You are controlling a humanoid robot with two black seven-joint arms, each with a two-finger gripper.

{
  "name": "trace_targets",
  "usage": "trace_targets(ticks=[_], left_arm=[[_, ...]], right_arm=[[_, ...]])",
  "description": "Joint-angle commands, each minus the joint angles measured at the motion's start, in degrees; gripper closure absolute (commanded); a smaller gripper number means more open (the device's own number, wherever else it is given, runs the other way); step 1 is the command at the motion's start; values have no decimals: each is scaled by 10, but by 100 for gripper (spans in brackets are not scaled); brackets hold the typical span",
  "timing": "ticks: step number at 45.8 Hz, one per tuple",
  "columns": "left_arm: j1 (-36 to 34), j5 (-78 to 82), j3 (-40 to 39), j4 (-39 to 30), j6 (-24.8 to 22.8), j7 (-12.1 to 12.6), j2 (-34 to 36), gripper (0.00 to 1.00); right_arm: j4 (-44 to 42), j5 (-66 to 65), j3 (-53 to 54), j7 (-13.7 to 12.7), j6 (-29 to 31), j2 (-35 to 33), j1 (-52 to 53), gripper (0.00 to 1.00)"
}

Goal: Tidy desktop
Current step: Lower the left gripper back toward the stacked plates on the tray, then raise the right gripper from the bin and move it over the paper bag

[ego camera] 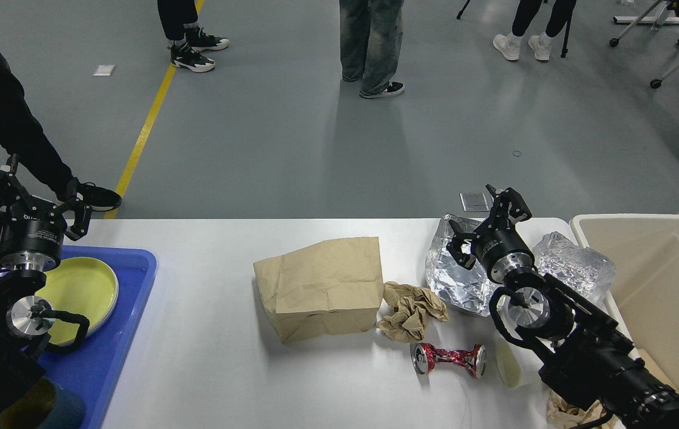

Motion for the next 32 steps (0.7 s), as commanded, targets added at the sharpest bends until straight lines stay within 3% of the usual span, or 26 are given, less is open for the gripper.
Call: trace_targets(ticks=[1, 19, 32], left_arm=[[0, 0, -1, 0, 0, 0, 0, 4], [0, 0, 0, 0, 0, 0, 0, 4], [1, 0, -2, 0, 0, 0, 0, 4]], right_arm=[[2, 0, 0, -1, 0, -1, 7, 0], [-5, 10, 10, -1, -7, -11, 16, 0], [-42, 192, 9, -1, -6, -10, 12, 0]])
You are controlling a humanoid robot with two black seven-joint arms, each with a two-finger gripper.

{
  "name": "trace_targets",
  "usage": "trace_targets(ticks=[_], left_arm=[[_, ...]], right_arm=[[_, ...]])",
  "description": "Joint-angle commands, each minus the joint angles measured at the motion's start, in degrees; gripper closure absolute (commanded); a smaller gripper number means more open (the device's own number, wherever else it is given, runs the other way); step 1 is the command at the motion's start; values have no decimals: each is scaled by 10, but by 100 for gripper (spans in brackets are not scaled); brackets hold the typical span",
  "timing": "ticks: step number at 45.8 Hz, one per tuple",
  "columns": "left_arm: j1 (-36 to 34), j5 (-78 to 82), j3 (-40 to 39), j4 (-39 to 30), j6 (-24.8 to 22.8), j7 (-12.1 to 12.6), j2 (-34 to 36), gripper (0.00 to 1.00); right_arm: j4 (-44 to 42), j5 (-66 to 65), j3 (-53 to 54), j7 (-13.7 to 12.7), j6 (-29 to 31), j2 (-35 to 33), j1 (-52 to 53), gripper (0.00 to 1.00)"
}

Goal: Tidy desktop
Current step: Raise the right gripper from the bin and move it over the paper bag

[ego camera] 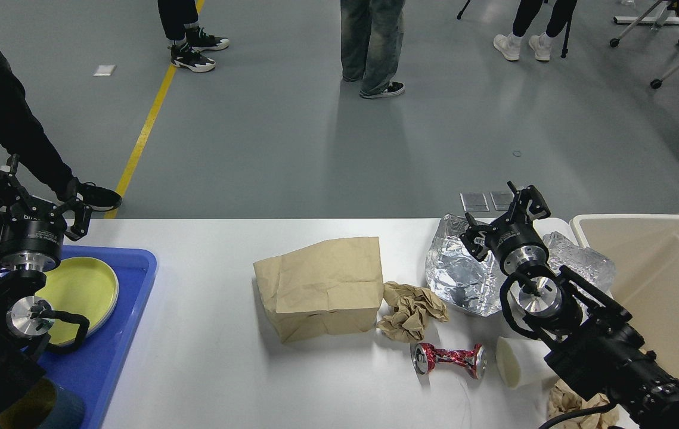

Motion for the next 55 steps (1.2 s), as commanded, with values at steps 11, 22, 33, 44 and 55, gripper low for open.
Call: trace_targets(ticks=[11, 22, 33, 44, 55], left_arm=[[-1, 0, -2, 0, -1, 0, 0, 4], [0, 0, -2, 0, 0, 0, 0, 4], [0, 0, -2, 0, 0, 0, 0, 4], [0, 0, -1, 0, 0, 0, 0, 4], [0, 0, 0, 0, 0, 0, 0, 4]], right_arm=[[-16, 106, -10, 0, 11, 1, -8, 0], [-14, 105, -8, 1, 12, -2, 2, 0], [-14, 103, -10, 1, 12, -16, 5, 0], [-4, 96, -14, -1, 14, -27, 6, 0], [-2, 54, -167, -1, 23, -68, 80, 0]])
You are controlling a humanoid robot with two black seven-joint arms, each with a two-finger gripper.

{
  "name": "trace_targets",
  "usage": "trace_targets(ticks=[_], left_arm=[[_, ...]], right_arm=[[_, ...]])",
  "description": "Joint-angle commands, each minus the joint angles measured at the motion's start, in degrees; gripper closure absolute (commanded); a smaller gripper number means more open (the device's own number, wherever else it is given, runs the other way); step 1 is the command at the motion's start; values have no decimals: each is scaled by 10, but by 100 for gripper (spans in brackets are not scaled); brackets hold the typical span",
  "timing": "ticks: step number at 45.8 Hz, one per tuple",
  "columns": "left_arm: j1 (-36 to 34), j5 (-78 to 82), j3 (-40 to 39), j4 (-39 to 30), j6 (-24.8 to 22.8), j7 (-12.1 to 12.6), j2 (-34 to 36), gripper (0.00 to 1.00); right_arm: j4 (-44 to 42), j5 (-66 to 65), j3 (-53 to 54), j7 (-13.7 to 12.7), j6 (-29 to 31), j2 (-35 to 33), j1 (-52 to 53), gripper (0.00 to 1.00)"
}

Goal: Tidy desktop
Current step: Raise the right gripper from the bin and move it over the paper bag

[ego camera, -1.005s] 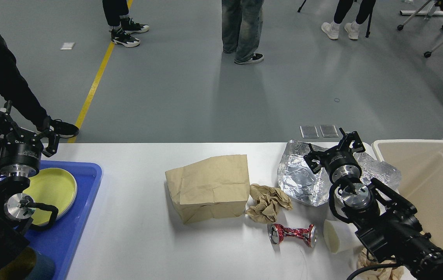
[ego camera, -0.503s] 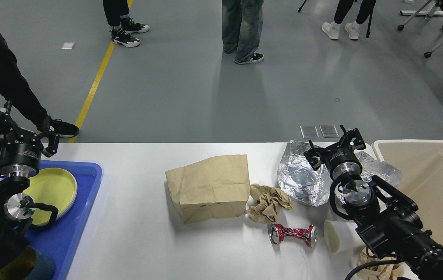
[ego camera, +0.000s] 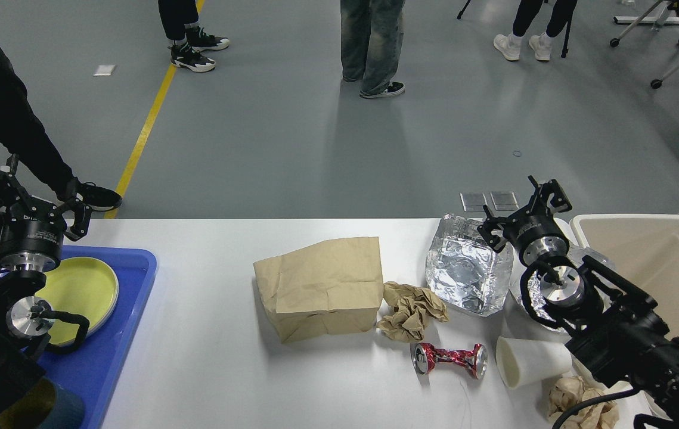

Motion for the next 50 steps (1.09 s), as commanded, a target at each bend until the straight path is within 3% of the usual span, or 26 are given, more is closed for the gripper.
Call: trace_targets(ticks=[1, 10, 18, 24, 34, 35, 44, 47, 50], left_arm=[[0, 0, 0, 0, 0, 0, 0, 4], [0, 0, 0, 0, 0, 0, 0, 4], [0, 0, -1, 1, 0, 0, 0, 4], [-1, 0, -1, 0, 0, 0, 0, 4], [-1, 0, 0, 0, 0, 0, 0, 4], [-1, 0, 0, 0, -1, 0, 0, 4], [0, 0, 0, 1, 0, 0, 0, 4], [0, 0, 0, 0, -1, 0, 0, 4], [0, 0, 0, 0, 0, 0, 0, 4]], right_arm=[[1, -14, -100, 0, 12, -17, 50, 0], [-1, -16, -252, -1, 25, -17, 138, 0], [-7, -38, -465, -8, 25, -14, 243, 0], [-8, -39, -599, -18, 60, -13, 297, 0], [-8, -41, -825, -103, 136, 5, 391, 0], [-7, -41, -872, -130, 148, 23, 406, 0], [-5, -40, -984, -257, 240, 69, 479, 0], [-7, -40, -996, -279, 253, 89, 495, 0], [-11, -41, -998, -283, 251, 107, 509, 0]])
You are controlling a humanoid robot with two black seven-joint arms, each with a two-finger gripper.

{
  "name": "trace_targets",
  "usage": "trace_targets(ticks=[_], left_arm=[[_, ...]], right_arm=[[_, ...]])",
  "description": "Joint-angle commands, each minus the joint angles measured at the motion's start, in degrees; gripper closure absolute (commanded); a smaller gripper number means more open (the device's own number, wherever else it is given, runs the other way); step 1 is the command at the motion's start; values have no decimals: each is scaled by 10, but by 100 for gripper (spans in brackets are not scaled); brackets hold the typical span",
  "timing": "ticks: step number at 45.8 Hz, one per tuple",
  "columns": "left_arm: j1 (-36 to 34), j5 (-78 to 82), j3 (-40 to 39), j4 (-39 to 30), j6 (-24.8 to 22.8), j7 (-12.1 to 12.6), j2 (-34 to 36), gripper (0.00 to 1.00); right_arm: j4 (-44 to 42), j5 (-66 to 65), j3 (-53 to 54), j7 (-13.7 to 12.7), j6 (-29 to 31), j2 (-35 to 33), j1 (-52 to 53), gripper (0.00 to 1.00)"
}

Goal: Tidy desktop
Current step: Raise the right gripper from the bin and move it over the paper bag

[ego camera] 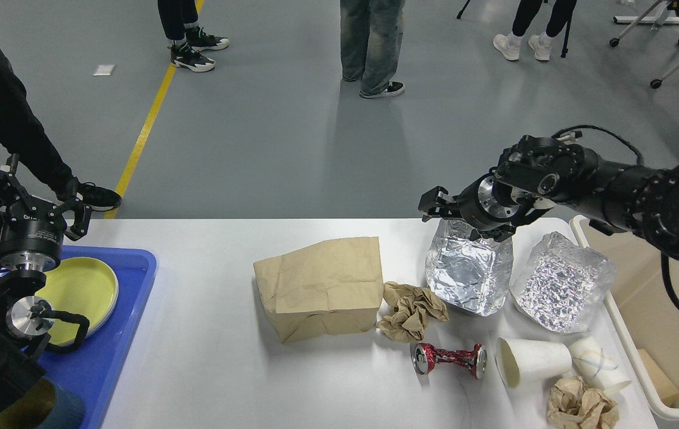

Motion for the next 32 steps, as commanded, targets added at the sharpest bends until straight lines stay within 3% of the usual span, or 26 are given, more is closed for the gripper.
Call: trace_targets(ticks=[1, 12, 20, 32], left_arm=[[1, 0, 0, 0, 0, 0, 0, 4], [0, 0, 0, 0, 0, 0, 0, 4], [0, 0, 0, 0, 0, 0, 0, 4], [0, 0, 0, 0, 0, 0, 0, 4]], right_arm=[[-6, -1, -16, -22, 11, 35, 31, 0], [36, 5, -82, -23, 32, 53, 125, 0], [122, 11, -87, -18, 146, 49, 231, 0], [117, 6, -61, -18, 153, 55, 175, 0]])
